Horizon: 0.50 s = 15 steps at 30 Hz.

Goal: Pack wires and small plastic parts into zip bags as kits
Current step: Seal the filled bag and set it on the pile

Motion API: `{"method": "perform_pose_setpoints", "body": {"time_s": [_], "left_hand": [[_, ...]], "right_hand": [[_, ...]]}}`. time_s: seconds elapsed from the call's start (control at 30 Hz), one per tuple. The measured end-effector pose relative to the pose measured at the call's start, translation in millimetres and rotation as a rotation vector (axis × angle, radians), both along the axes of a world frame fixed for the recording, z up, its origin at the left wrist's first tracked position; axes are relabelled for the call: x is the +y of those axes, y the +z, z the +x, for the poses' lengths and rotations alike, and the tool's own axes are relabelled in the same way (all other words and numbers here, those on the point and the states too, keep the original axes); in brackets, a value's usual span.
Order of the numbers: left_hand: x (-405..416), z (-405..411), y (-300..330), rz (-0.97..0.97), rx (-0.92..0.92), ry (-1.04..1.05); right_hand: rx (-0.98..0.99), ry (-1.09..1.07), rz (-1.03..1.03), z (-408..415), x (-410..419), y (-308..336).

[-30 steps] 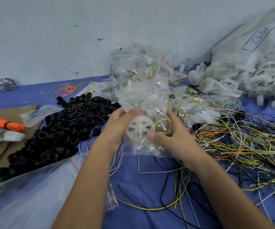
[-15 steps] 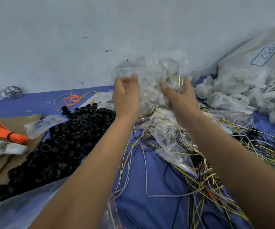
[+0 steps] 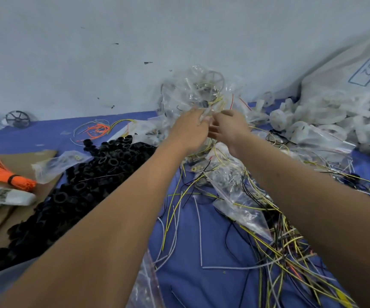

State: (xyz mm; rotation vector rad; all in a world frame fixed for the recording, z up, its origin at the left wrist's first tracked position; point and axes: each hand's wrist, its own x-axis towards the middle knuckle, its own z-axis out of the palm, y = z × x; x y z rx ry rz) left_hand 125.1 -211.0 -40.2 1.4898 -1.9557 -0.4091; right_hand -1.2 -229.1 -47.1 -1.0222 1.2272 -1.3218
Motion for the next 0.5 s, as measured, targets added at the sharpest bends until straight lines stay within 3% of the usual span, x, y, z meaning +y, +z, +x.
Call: {"method": "perform_pose_setpoints", "body": {"time_s": [0.07,0.13,0.23,0.3,0.4,0.5], "left_hand": [[19.8,9.0,-4.2,-0.044,0.121,0.027],[43.9,23.5,-13.7,-0.082,0.239,0.065],[78.6,50.2,-32.4,-0.04,0.497,0.149],[101.2,67.6,-42.7,-0.01,0.662,0.208],[125.4,86.3,-53.4,-0.021,0.729,0.291],[142.3,99.1,-64.6,-0.074,0.626,0.425]], "right_hand": [[0.104,-0.133,-0.028,1.9,26.8,-10.6],[0.17,-0.103,-0.067,12.3,70.4,-27.9],[0.308,0.171,-0.057,35.8,142.3,-55.8],[0.554,0.34,-0.103,55.0,182.4,-69.0],[1.046,0.384,-0.177,84.1,218.9,-76.1],[1.25,0.378,-0.185,101.2,231.7,-77.0]]}}
